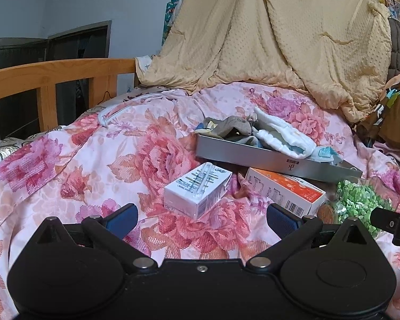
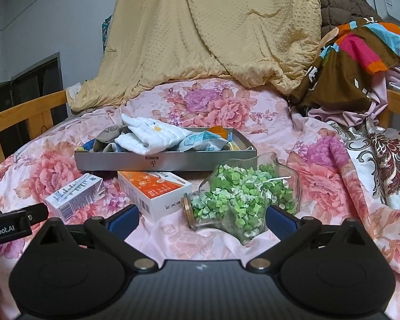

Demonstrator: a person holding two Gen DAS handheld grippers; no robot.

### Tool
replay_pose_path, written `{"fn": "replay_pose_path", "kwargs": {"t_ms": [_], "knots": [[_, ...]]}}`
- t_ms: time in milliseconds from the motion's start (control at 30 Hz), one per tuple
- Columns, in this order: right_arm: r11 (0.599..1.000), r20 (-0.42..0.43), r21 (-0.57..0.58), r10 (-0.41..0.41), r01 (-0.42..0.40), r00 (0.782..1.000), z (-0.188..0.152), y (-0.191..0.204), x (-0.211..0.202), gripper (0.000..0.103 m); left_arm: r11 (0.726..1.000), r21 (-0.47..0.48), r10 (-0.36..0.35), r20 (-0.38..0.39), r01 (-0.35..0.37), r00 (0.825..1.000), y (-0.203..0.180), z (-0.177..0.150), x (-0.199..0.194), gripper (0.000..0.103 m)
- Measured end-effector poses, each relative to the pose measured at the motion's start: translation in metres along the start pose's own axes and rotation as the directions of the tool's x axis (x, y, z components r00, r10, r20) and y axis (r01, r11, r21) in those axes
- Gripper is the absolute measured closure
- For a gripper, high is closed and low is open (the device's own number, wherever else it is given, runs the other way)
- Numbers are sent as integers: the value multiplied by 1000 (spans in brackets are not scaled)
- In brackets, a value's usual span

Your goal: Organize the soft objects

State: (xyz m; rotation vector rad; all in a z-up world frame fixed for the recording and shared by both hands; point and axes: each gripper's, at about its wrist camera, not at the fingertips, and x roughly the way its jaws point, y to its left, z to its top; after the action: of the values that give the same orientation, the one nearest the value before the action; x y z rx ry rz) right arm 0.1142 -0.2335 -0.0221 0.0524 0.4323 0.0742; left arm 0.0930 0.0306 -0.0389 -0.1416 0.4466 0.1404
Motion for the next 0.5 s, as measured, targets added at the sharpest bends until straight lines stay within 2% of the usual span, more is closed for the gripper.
{"fn": "replay_pose_path", "kwargs": {"t_ms": [300, 500], "knots": [[995, 10, -82, -62, 62, 998, -4, 6, 8, 0, 1000, -2, -5, -2, 5, 1000, 2, -2, 0, 1], [994, 10, -87, -58, 58, 998, -4, 6, 9, 0, 1000, 1, -15, 5, 15, 1000, 1, -3, -2, 1]]}}
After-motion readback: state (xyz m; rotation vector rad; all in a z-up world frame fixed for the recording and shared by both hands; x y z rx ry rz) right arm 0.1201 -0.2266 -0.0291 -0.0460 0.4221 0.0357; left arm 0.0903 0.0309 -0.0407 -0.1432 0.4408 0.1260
